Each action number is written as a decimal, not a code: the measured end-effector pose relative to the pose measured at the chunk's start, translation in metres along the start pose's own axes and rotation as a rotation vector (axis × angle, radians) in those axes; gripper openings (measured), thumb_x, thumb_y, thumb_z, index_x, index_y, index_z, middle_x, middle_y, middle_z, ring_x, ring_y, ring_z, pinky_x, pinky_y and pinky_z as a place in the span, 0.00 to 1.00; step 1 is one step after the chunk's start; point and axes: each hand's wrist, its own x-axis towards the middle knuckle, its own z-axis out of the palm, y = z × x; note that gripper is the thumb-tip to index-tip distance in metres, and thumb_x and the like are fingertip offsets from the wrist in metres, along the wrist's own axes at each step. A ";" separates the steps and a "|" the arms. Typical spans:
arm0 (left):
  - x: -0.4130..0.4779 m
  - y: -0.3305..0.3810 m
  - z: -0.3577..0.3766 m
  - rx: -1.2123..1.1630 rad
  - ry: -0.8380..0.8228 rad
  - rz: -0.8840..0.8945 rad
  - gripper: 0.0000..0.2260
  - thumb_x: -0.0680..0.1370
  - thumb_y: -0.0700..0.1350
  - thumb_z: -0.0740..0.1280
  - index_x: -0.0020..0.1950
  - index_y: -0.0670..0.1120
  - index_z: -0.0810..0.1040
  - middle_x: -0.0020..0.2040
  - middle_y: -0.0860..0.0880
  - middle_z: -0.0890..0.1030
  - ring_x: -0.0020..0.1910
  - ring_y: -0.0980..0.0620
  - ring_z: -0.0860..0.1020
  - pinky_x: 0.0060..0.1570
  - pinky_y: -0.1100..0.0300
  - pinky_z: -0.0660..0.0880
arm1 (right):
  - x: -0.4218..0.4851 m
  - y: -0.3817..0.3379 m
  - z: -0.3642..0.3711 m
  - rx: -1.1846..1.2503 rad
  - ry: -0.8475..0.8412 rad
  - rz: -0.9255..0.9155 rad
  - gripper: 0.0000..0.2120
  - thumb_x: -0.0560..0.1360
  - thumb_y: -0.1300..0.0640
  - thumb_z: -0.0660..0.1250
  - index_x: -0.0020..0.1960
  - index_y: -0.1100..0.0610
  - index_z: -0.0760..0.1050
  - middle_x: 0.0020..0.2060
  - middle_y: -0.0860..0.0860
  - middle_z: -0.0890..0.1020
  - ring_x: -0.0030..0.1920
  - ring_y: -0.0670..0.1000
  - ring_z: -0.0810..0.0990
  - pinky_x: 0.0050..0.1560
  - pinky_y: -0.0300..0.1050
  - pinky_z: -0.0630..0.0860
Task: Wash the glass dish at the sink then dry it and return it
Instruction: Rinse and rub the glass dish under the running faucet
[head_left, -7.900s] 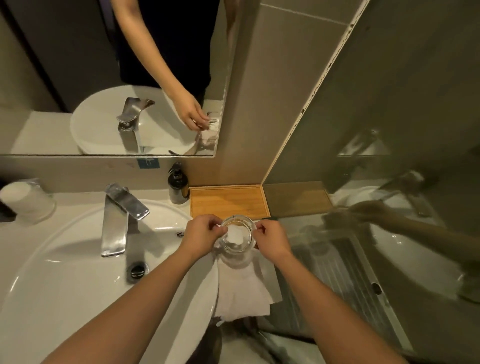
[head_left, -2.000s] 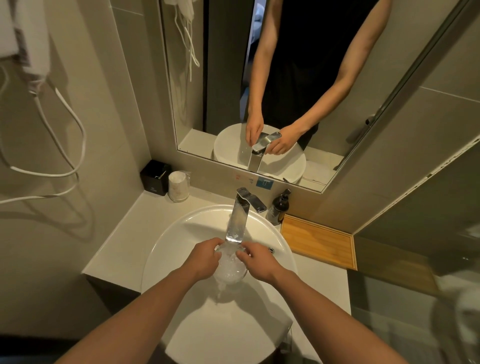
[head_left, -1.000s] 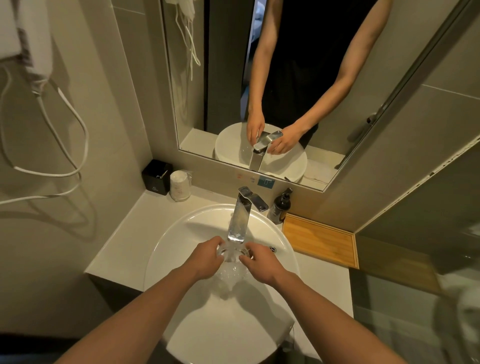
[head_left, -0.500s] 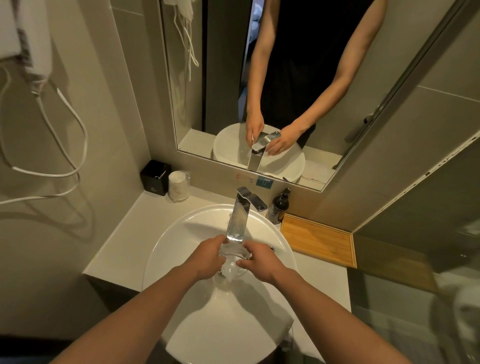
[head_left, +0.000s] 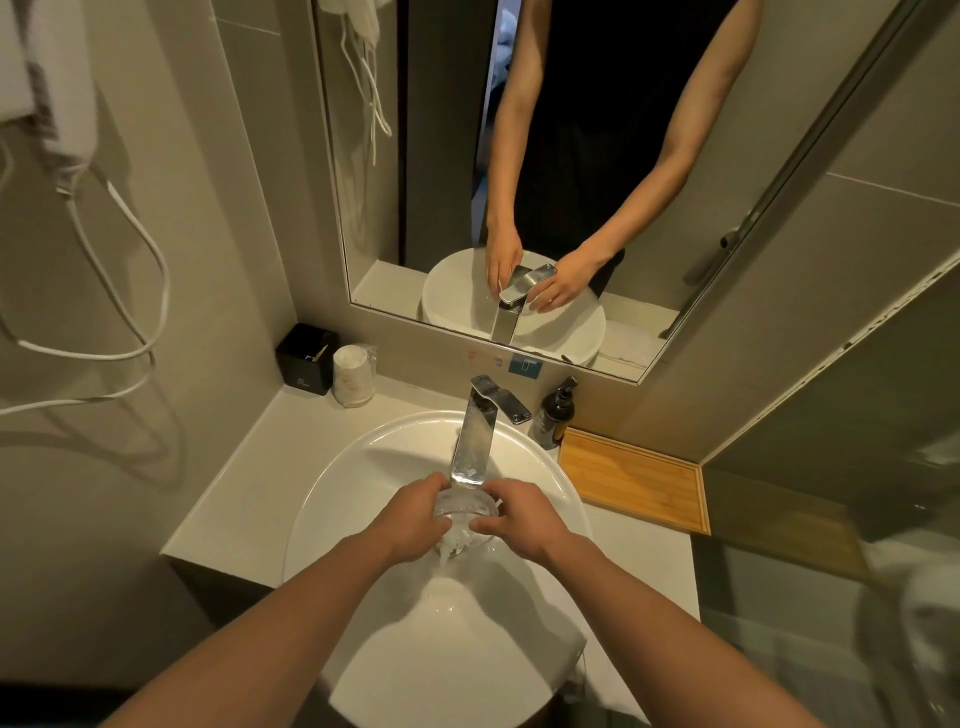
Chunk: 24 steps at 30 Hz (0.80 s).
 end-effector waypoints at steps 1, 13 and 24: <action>0.001 0.001 -0.001 0.019 0.002 0.016 0.20 0.75 0.41 0.70 0.67 0.47 0.74 0.59 0.47 0.82 0.56 0.47 0.80 0.54 0.56 0.76 | 0.001 -0.002 0.000 -0.014 0.001 -0.010 0.18 0.73 0.54 0.77 0.63 0.49 0.81 0.54 0.48 0.84 0.50 0.48 0.80 0.57 0.50 0.79; -0.008 -0.012 0.001 -0.030 0.002 -0.027 0.10 0.74 0.39 0.69 0.50 0.48 0.70 0.45 0.49 0.78 0.39 0.52 0.74 0.35 0.61 0.68 | -0.002 0.000 -0.001 -0.026 -0.065 0.029 0.16 0.72 0.56 0.78 0.59 0.51 0.83 0.52 0.49 0.86 0.48 0.50 0.83 0.56 0.52 0.81; 0.005 -0.003 -0.004 0.110 -0.062 -0.002 0.19 0.74 0.44 0.72 0.65 0.46 0.76 0.59 0.48 0.82 0.55 0.48 0.80 0.53 0.57 0.75 | 0.003 -0.008 0.005 -0.042 -0.025 0.030 0.22 0.71 0.50 0.78 0.63 0.44 0.80 0.54 0.48 0.86 0.51 0.51 0.83 0.56 0.53 0.79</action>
